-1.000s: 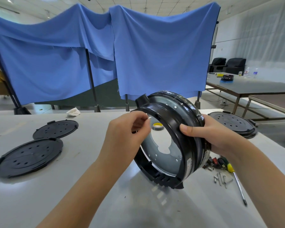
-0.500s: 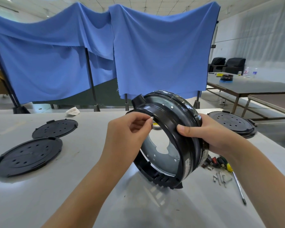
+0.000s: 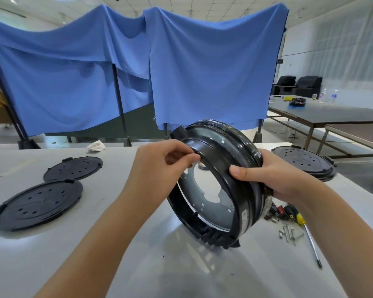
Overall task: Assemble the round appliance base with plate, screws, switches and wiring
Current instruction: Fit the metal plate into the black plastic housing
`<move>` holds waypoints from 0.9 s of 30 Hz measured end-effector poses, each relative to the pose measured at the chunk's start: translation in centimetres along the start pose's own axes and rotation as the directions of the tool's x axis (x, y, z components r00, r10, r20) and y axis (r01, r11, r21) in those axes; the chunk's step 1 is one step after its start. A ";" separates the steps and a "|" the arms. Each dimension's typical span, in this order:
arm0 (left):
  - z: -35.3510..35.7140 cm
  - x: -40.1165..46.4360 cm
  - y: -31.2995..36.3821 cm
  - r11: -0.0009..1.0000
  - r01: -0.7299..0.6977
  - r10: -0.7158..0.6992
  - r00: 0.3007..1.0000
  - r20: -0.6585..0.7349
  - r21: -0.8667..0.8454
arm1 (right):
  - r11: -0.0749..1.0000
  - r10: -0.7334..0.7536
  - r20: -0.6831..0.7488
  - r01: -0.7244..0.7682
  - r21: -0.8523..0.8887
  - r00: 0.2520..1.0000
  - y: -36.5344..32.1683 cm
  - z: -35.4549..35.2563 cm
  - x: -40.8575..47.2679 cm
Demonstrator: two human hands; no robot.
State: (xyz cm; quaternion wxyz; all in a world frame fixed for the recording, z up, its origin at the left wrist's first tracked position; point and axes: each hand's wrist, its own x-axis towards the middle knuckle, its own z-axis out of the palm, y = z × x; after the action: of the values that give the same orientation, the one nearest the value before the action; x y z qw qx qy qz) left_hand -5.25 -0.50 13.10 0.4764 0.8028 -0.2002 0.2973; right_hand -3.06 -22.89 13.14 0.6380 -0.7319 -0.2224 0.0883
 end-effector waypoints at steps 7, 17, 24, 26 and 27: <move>0.6 0.1 -0.6 0.666 0.583 -0.502 0.812 0.299 -0.465 | 0.998 0.024 -0.005 -0.024 -0.050 1.000 0.1 -0.1 -0.1; 2.1 -1.2 -0.6 0.094 0.677 -0.540 0.651 0.533 -0.730 | 0.980 -0.078 -0.019 0.073 -0.187 0.997 -0.9 0.6 -0.7; 2.0 -1.1 -0.4 0.106 0.651 -0.577 0.656 0.487 -0.752 | 0.934 -0.157 -0.072 0.124 -0.336 0.985 -1.4 1.4 -1.1; 1.6 -0.8 -0.4 0.109 0.669 -0.578 0.645 0.500 -0.736 | 0.912 -0.189 -0.069 0.149 -0.383 0.980 -1.7 1.6 -1.2; 1.4 -0.8 -0.4 0.087 0.675 -0.570 0.637 0.519 -0.733 | 0.903 -0.204 -0.068 0.161 -0.399 0.977 -1.9 1.8 -1.2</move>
State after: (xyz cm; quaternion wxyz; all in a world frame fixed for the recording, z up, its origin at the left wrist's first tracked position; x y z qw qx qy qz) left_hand -5.16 -1.53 11.78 0.8893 0.4389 0.0123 -0.1281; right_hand -5.29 -21.70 14.46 0.4954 -0.8241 -0.2683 -0.0576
